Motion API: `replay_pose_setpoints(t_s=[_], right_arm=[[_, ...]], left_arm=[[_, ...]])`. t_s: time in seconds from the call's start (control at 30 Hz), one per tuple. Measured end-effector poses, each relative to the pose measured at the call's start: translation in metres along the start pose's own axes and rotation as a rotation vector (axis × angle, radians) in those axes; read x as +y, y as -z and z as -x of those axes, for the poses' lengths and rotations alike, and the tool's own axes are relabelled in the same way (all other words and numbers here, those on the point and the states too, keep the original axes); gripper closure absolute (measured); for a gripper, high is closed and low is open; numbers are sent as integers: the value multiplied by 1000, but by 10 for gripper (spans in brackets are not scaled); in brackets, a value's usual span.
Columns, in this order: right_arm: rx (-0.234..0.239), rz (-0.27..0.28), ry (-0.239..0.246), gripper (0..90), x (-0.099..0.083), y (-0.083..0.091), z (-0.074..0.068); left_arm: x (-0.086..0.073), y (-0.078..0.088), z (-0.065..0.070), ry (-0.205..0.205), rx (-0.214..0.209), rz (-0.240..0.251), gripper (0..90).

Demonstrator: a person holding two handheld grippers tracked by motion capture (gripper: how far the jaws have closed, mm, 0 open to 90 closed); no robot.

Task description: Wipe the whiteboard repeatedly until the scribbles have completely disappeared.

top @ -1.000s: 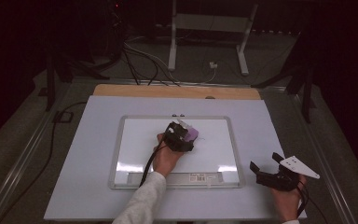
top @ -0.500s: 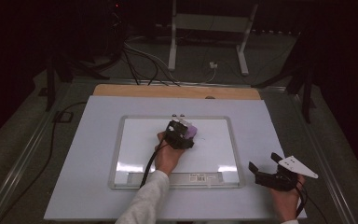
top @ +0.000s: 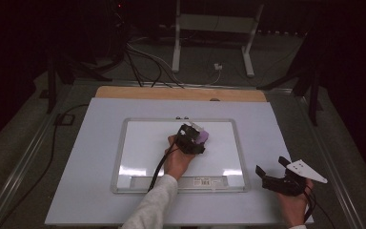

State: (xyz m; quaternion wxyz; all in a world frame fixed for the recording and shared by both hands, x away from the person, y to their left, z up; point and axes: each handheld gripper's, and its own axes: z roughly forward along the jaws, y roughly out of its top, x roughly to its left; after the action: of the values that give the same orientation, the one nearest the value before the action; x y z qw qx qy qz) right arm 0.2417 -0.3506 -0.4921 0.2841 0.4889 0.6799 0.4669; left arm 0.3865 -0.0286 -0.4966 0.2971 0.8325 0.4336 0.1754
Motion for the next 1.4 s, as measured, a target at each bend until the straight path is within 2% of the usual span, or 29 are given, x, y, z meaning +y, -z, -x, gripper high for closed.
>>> replay_pose_setpoints(t_s=[0.07, 0.13, 0.27, 0.33, 0.4, 0.47, 0.7, 0.77, 0.87, 0.93, 1.0, 1.1, 1.3, 1.37, 1.4], right_arm=[[0, -1, -1, 3, 0, 0, 0], [0, -2, 0, 3, 0, -1, 0], [3, -3, 6, 3, 0, -1, -1], [3, -3, 6, 3, 0, -1, -2], [3, -3, 4, 3, 0, -1, -1], [-1, 0, 3, 3, 0, 0, -1], [-3, 3, 0, 3, 0, 1, 0], [-3, 3, -2, 3, 0, 1, 0], [-2, 2, -1, 3, 0, 1, 0], [-2, 3, 0, 3, 0, 1, 0], [-2, 2, 1, 3, 0, 1, 0], [1, 0, 2, 3, 0, 0, -1], [2, -1, 4, 3, 0, 0, -2], [1, 1, 2, 3, 0, 0, -2], [1, 2, 2, 3, 0, 1, -1]], left_arm=[[0, 0, -2, 19, 9, -8, 419], [1, 0, 2, 11, 12, -4, 418], [1, -3, 14, -3, -83, 10, 418], [1, -3, 23, -45, -143, 21, 418], [0, -2, 30, -102, -145, 31, 418], [0, -2, 27, -81, -152, 20, 418], [0, 0, 5, -30, -34, -7, 419], [-1, 1, -2, 0, 3, -12, 419], [-1, 2, -5, 32, 15, -14, 419], [0, 2, -1, 18, 34, -14, 418], [0, 1, 2, 23, 5, -8, 418], [-1, 0, 11, 8, -23, 5, 418], [-1, -1, 35, -70, -146, 20, 418], [-2, 0, 38, -95, -153, 28, 418], [-2, 0, 38, -89, -157, 27, 418]])
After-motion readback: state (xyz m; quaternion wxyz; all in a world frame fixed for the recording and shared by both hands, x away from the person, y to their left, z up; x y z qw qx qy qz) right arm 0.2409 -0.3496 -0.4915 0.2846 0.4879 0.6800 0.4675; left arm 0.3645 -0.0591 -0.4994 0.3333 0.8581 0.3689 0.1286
